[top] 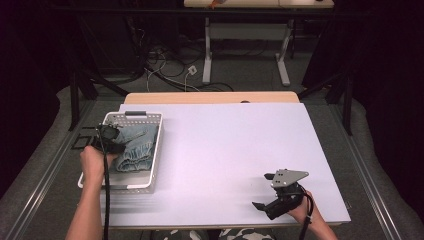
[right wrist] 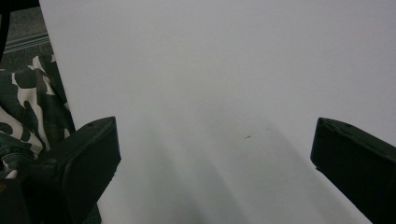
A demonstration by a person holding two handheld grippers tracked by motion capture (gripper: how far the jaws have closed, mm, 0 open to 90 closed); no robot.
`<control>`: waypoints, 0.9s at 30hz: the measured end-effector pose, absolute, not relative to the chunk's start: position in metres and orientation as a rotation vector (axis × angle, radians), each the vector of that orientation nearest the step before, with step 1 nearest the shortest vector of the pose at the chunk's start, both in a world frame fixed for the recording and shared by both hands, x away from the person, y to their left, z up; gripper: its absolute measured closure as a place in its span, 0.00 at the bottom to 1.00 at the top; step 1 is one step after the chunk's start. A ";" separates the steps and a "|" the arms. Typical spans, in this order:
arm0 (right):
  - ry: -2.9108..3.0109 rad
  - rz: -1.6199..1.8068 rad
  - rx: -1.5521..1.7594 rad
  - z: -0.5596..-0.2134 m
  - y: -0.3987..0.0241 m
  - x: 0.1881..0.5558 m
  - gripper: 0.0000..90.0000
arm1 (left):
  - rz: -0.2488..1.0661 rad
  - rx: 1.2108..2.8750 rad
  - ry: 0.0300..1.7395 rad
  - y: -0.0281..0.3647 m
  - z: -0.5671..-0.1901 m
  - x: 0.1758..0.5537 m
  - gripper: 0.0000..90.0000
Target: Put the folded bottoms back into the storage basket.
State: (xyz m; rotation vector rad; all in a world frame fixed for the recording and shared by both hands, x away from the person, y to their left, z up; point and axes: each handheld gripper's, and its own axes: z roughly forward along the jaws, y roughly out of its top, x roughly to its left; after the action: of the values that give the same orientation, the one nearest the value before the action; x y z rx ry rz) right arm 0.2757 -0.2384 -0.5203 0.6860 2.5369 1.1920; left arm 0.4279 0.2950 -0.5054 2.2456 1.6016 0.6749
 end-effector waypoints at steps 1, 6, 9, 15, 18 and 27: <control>2.536 1.194 0.687 -0.520 -0.238 0.275 0.01 | 0.670 2.238 1.611 0.295 -0.505 0.428 0.54; 2.532 1.191 0.684 -0.520 -0.239 0.275 0.01 | 0.664 2.216 1.636 0.295 -0.501 0.425 0.39; 2.531 1.193 0.684 -0.519 -0.240 0.275 0.01 | 0.661 2.201 1.640 0.295 -0.499 0.421 0.33; 2.530 1.198 0.680 -0.519 -0.239 0.274 0.01 | 0.690 2.183 1.645 0.295 -0.495 0.414 0.24; 2.531 1.200 0.678 -0.519 -0.239 0.274 0.01 | 0.699 2.160 1.649 0.296 -0.493 0.409 0.19; 2.531 1.204 0.672 -0.518 -0.238 0.274 0.01 | 0.651 2.096 1.594 0.297 -0.485 0.391 0.08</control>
State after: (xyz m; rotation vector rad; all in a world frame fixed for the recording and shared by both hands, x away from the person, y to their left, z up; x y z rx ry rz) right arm 0.2740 -0.2382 -0.5183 0.6719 2.5312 1.2044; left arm 0.3905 0.2969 -0.4854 2.0965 1.5942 0.6512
